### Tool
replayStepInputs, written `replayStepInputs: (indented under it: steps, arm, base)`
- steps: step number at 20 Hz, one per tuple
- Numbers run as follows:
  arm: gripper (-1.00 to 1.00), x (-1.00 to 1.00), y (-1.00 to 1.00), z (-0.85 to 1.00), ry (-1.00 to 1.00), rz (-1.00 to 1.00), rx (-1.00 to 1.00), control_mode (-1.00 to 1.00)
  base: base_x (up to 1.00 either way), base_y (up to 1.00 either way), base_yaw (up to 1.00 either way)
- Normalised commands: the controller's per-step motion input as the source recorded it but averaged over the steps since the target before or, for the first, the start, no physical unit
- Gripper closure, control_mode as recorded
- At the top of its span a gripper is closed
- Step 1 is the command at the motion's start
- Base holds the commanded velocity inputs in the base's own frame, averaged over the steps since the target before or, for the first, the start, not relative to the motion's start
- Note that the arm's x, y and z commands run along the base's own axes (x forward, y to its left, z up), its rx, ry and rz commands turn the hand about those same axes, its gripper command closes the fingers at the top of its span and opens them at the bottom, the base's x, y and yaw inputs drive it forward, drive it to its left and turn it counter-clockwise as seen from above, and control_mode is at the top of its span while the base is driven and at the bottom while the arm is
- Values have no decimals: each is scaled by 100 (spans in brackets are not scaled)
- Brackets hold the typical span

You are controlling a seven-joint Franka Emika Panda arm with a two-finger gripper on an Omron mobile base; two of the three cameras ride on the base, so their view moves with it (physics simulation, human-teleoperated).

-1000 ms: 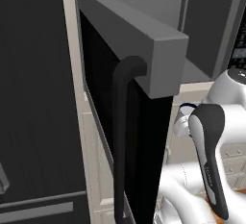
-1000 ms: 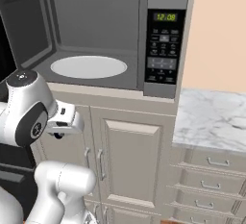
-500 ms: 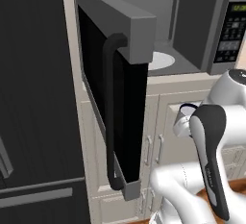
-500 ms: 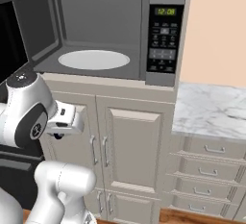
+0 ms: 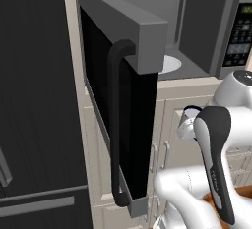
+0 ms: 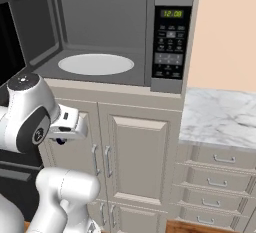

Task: Pick the mug from the counter and place it inside the microwave. Then close the microwave.

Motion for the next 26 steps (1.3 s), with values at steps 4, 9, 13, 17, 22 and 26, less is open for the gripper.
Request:
replayStepInputs:
  steps: [4, 9, 13, 17, 22, 26]
  arm:
    - [100, 0, 0, 0, 0, 0, 0, 100]
    - [100, -3, 0, 0, -4, 0, 0, -100]
    - [100, -19, -4, 19, -6, 0, 0, -100]
    - [100, -37, 0, 63, -23, 0, 0, -100]
    - [100, -2, 0, 62, -15, -1, 0, -100]
    - [100, 5, 3, 79, -9, -2, 2, -100]
  base:
    - [0, 0, 0]
    - [0, 0, 0]
    - [0, 0, 0]
    - [0, 0, 0]
    - [0, 0, 0]
    - [0, 0, 0]
